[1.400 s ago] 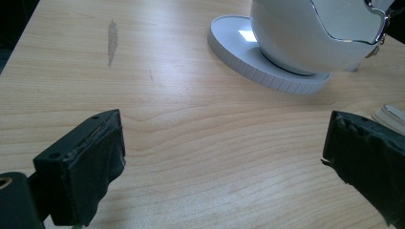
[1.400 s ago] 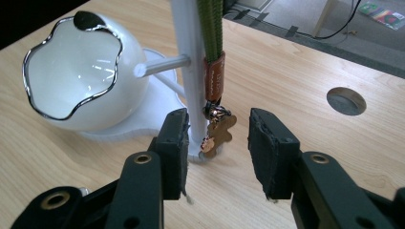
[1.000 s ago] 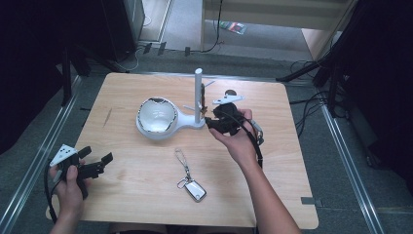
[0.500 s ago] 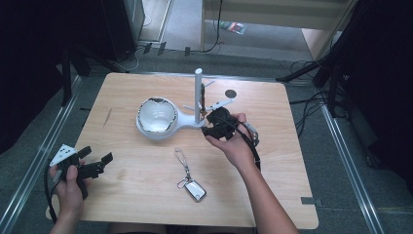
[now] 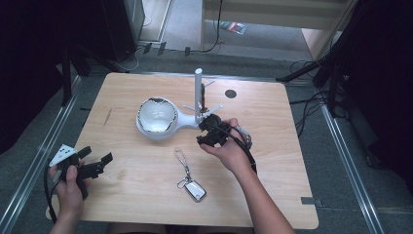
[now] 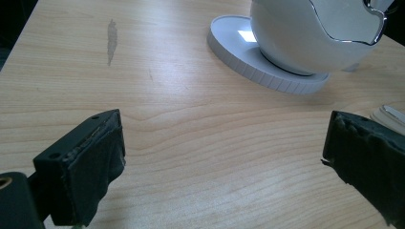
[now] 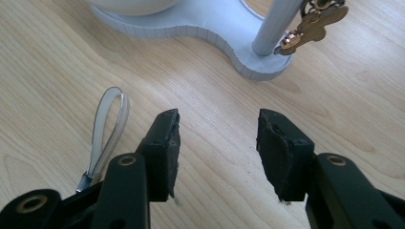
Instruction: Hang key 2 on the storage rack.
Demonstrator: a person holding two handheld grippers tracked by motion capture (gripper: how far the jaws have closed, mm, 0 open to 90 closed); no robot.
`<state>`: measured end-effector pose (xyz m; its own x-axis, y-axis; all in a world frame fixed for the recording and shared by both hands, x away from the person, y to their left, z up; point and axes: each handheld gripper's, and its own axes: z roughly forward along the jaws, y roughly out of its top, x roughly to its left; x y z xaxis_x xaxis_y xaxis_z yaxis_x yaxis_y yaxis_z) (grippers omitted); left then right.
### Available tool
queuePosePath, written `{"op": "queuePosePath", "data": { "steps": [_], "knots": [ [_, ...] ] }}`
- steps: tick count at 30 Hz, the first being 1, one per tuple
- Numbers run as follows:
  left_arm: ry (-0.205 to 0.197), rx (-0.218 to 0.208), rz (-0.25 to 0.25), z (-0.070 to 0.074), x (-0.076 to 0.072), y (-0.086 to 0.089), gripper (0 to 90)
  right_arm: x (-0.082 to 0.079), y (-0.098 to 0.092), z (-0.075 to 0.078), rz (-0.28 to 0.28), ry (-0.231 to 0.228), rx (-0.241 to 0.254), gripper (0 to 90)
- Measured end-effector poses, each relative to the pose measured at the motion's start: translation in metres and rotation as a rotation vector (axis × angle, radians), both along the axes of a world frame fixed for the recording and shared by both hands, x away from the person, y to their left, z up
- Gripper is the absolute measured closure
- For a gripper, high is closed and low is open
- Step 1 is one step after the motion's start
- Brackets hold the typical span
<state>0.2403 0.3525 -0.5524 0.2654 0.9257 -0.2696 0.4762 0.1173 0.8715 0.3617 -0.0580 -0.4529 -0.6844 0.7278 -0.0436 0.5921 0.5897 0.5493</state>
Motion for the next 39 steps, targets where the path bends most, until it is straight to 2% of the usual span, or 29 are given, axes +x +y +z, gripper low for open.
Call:
{"op": "queuePosePath", "data": {
  "steps": [4, 11, 17, 25, 39],
  "knots": [
    [0.001, 0.002, -0.001, 0.000, 0.001, 0.000, 1.1, -0.002, 0.005, -0.001, 0.008, 0.009, -0.010, 51.3],
    [0.001, 0.001, -0.002, 0.000, 0.000, 0.000, 1.1, -0.006, 0.013, -0.006, 0.026, 0.019, -0.057, 50.5],
    [0.005, 0.004, 0.000, 0.000, 0.002, 0.000, 1.1, -0.010, 0.019, -0.011, 0.042, 0.047, -0.086, 50.4],
    [0.005, 0.004, 0.001, 0.000, 0.002, 0.000, 1.1, -0.014, 0.025, -0.014, 0.062, 0.080, -0.096, 50.2],
    [0.005, 0.000, 0.002, 0.000, 0.002, 0.000, 1.1, -0.021, 0.038, -0.027, 0.081, 0.137, -0.125, 50.8]
  ]
}}
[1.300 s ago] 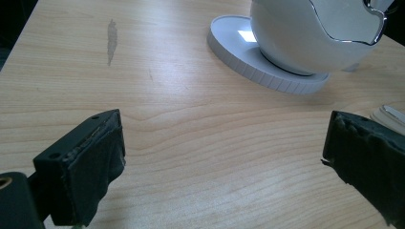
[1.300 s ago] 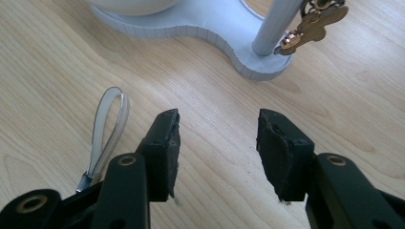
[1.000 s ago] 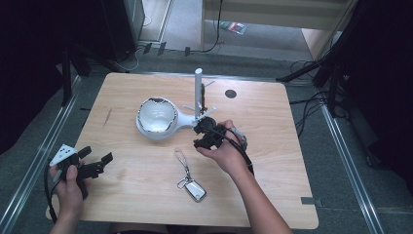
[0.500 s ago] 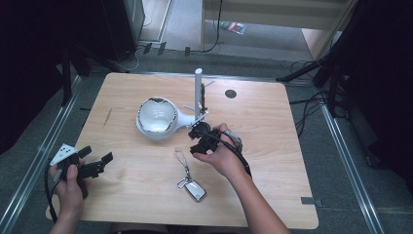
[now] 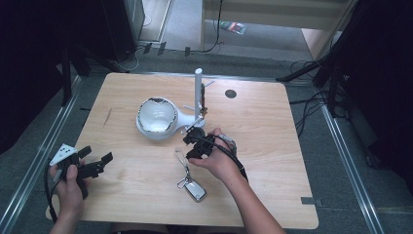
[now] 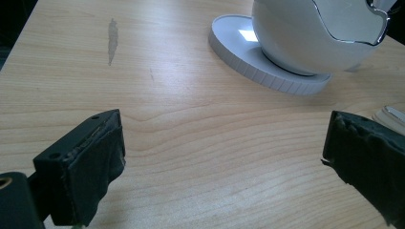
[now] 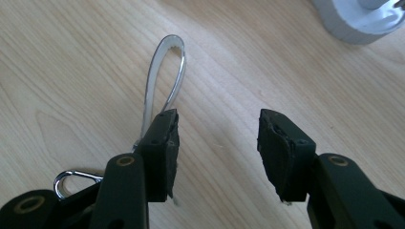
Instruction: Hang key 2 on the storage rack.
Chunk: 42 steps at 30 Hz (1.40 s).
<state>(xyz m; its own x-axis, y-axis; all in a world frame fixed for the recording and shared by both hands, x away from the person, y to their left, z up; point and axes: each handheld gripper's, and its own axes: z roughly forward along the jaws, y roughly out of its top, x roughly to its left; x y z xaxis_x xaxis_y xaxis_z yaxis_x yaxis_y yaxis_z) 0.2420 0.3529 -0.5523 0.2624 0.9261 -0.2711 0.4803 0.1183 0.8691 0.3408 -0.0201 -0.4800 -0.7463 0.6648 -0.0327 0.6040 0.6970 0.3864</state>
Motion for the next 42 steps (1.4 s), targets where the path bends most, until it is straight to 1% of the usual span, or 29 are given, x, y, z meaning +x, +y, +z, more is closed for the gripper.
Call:
{"op": "queuePosePath", "data": {
  "steps": [1, 5, 6, 7, 11, 14, 16, 21, 22, 23, 24, 25, 26, 29, 30, 31, 32, 33, 34, 35, 37, 39, 42],
  "knots": [
    [0.000, 0.000, 0.000, 0.000, 0.000, 0.000, 1.1, 0.000, 0.000, 0.000, 0.000, 0.000, 0.000, 50.8],
    [0.000, 0.001, 0.001, 0.000, 0.000, 0.000, 1.1, -0.004, 0.006, -0.004, 0.009, 0.033, -0.014, 51.8],
    [0.000, 0.001, 0.001, 0.000, 0.000, 0.000, 1.1, -0.004, 0.006, -0.004, 0.009, 0.033, -0.014, 51.8],
    [0.001, 0.001, 0.000, 0.000, 0.000, 0.000, 1.1, -0.005, 0.007, -0.005, 0.003, 0.045, -0.018, 52.7],
    [0.000, 0.001, 0.000, 0.000, 0.000, 0.000, 1.1, -0.005, 0.009, -0.006, -0.001, 0.063, -0.017, 53.4],
    [0.000, 0.000, 0.001, 0.000, 0.000, 0.000, 1.1, -0.007, 0.012, -0.007, -0.011, 0.089, -0.017, 54.0],
    [0.000, 0.000, 0.000, 0.000, 0.000, 0.000, 1.1, -0.007, 0.013, -0.008, -0.007, 0.100, -0.017, 54.4],
    [0.001, 0.000, 0.000, 0.000, 0.000, 0.000, 1.1, -0.008, 0.017, -0.010, -0.036, 0.173, -0.012, 56.4],
    [0.001, -0.001, 0.001, 0.000, 0.000, 0.000, 1.1, -0.008, 0.018, -0.010, -0.044, 0.182, -0.016, 56.8],
    [0.001, -0.001, 0.001, 0.000, 0.000, 0.000, 1.1, -0.008, 0.018, -0.010, -0.044, 0.182, -0.016, 56.8],
    [0.001, -0.003, 0.001, 0.000, 0.000, 0.000, 1.1, -0.008, 0.019, -0.011, -0.054, 0.204, -0.023, 57.9],
    [0.001, -0.003, 0.001, 0.000, 0.000, 0.000, 1.1, -0.009, 0.019, -0.012, -0.056, 0.211, -0.024, 58.0],
    [0.001, -0.002, 0.002, 0.000, 0.000, 0.000, 1.1, -0.008, 0.020, -0.012, -0.052, 0.210, -0.025, 58.6],
    [0.001, -0.002, 0.001, 0.000, 0.000, 0.000, 1.1, -0.008, 0.021, -0.013, -0.062, 0.213, -0.028, 59.8],
    [0.001, -0.002, 0.001, 0.000, 0.000, 0.000, 1.1, -0.009, 0.021, -0.013, -0.072, 0.234, -0.025, 60.7],
    [0.001, -0.002, 0.001, 0.000, 0.000, 0.000, 1.1, -0.009, 0.021, -0.013, -0.072, 0.234, -0.025, 60.7],
    [0.001, -0.002, 0.002, 0.000, 0.000, 0.000, 1.1, -0.009, 0.022, -0.013, -0.073, 0.252, -0.025, 61.3],
    [0.001, -0.002, 0.002, 0.000, 0.000, 0.000, 1.1, -0.009, 0.022, -0.013, -0.073, 0.252, -0.025, 61.3],
    [0.001, -0.002, 0.002, 0.000, 0.000, 0.000, 1.1, -0.009, 0.023, -0.014, -0.078, 0.267, -0.033, 61.8],
    [0.001, -0.002, 0.002, 0.000, 0.000, 0.000, 1.1, -0.009, 0.024, -0.014, -0.077, 0.272, -0.038, 62.5],
    [0.001, -0.002, 0.002, 0.000, 0.000, 0.000, 1.1, -0.009, 0.024, -0.015, -0.076, 0.274, -0.045, 63.0],
    [0.001, -0.002, 0.002, 0.000, 0.000, 0.000, 1.1, -0.009, 0.026, -0.016, -0.083, 0.270, -0.066, 64.7],
    [0.001, -0.003, 0.002, 0.000, 0.000, 0.000, 1.1, -0.009, 0.027, -0.018, -0.085, 0.281, -0.082, 65.9]
  ]
}}
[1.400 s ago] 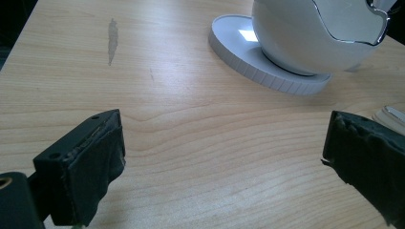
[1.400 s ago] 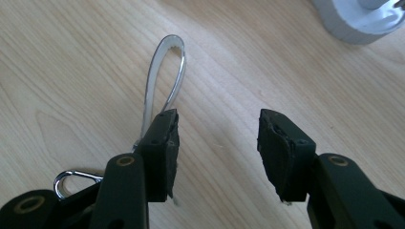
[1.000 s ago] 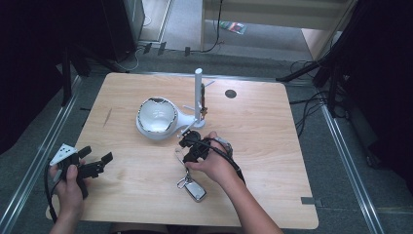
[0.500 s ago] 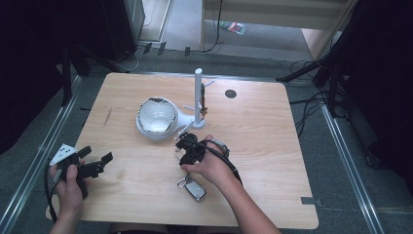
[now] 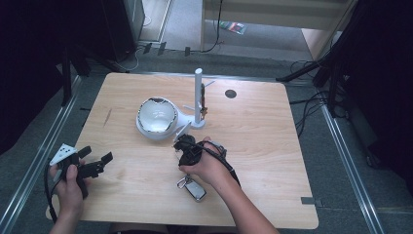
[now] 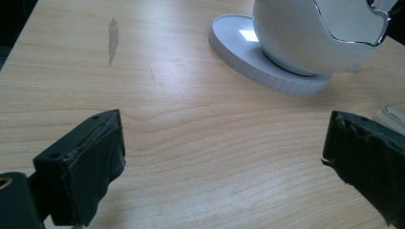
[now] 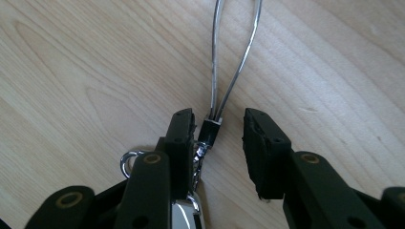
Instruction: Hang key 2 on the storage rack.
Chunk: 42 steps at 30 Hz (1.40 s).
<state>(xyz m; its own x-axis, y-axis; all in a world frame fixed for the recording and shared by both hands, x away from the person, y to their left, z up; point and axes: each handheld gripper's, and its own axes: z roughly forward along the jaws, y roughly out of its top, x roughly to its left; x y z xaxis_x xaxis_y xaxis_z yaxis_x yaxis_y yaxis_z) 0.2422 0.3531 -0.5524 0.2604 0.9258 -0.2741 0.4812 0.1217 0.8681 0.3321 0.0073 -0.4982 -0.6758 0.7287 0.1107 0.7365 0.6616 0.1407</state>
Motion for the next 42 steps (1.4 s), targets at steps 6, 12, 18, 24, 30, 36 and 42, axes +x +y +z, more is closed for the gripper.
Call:
{"op": "queuePosePath", "data": {
  "steps": [6, 12, 18, 24, 30, 36, 42],
  "knots": [
    [0.000, -0.001, -0.001, 0.000, 0.000, 0.000, 1.1, 0.000, 0.004, -0.004, 0.000, 0.012, -0.024, 68.0],
    [0.000, -0.001, -0.002, 0.000, 0.000, 0.000, 1.1, 0.000, 0.006, -0.006, -0.002, 0.017, -0.039, 72.3],
    [0.000, -0.001, -0.002, 0.000, 0.000, 0.000, 1.1, 0.000, 0.007, -0.006, 0.001, 0.008, -0.038, 83.5],
    [0.001, -0.001, -0.002, 0.000, 0.000, 0.000, 1.1, 0.000, 0.004, -0.001, -0.008, -0.012, -0.027, 83.7],
    [0.001, -0.001, -0.002, 0.000, 0.000, 0.000, 1.1, -0.001, -0.004, 0.009, -0.024, -0.054, 0.012, 83.8],
    [0.001, 0.002, -0.001, 0.000, 0.000, 0.000, 1.1, -0.004, -0.012, 0.018, -0.038, -0.091, 0.048, 83.7],
    [0.001, 0.002, -0.001, 0.000, 0.000, 0.000, 1.1, -0.007, -0.018, 0.026, -0.053, -0.135, 0.076, 83.8]
  ]
}}
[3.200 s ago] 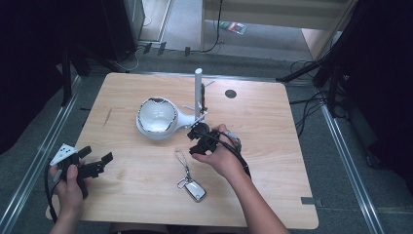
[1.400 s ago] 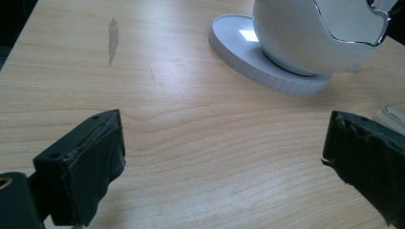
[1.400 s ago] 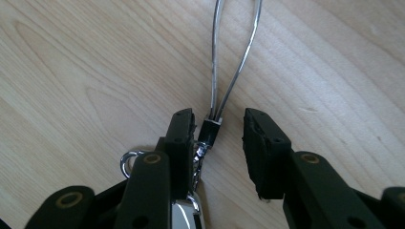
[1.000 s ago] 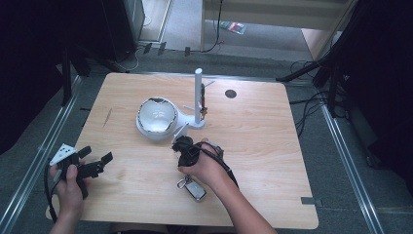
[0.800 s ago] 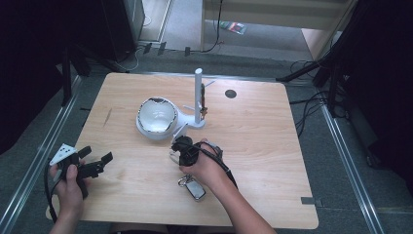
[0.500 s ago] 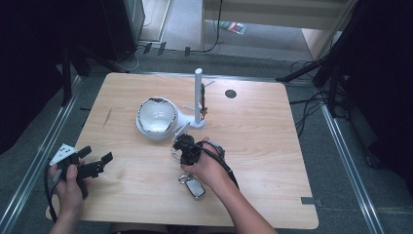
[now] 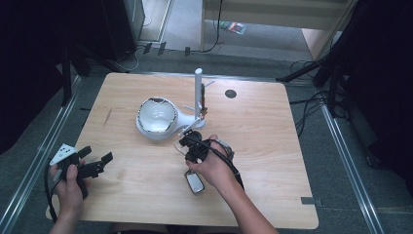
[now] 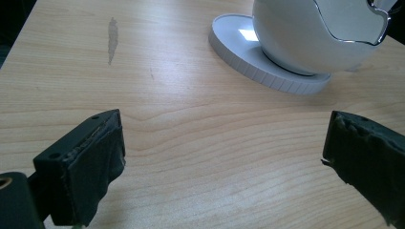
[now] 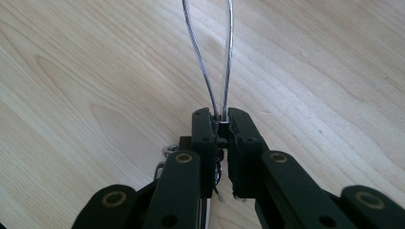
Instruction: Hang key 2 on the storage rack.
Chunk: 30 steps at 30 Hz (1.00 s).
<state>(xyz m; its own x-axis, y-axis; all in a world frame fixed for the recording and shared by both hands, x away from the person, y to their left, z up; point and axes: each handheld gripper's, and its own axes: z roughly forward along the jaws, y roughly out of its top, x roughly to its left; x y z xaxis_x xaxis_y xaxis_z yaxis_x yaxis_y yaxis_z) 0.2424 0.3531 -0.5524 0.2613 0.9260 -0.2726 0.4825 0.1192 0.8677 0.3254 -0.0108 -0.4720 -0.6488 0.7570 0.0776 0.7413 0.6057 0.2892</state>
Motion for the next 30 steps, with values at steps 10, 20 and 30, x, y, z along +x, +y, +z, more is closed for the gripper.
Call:
{"op": "queuePosePath", "data": {
  "steps": [10, 20, 30],
  "knots": [
    [-0.001, -0.002, -0.001, 0.000, 0.000, 0.000, 1.1, -0.004, -0.007, 0.013, -0.036, -0.129, 0.066, 83.9],
    [-0.001, -0.002, -0.001, 0.000, 0.000, 0.000, 1.1, -0.007, -0.013, 0.026, -0.073, -0.245, 0.121, 83.9],
    [-0.001, -0.001, 0.000, 0.000, 0.000, 0.000, 1.1, -0.008, -0.021, 0.033, -0.107, -0.315, 0.168, 83.9]
  ]
}}
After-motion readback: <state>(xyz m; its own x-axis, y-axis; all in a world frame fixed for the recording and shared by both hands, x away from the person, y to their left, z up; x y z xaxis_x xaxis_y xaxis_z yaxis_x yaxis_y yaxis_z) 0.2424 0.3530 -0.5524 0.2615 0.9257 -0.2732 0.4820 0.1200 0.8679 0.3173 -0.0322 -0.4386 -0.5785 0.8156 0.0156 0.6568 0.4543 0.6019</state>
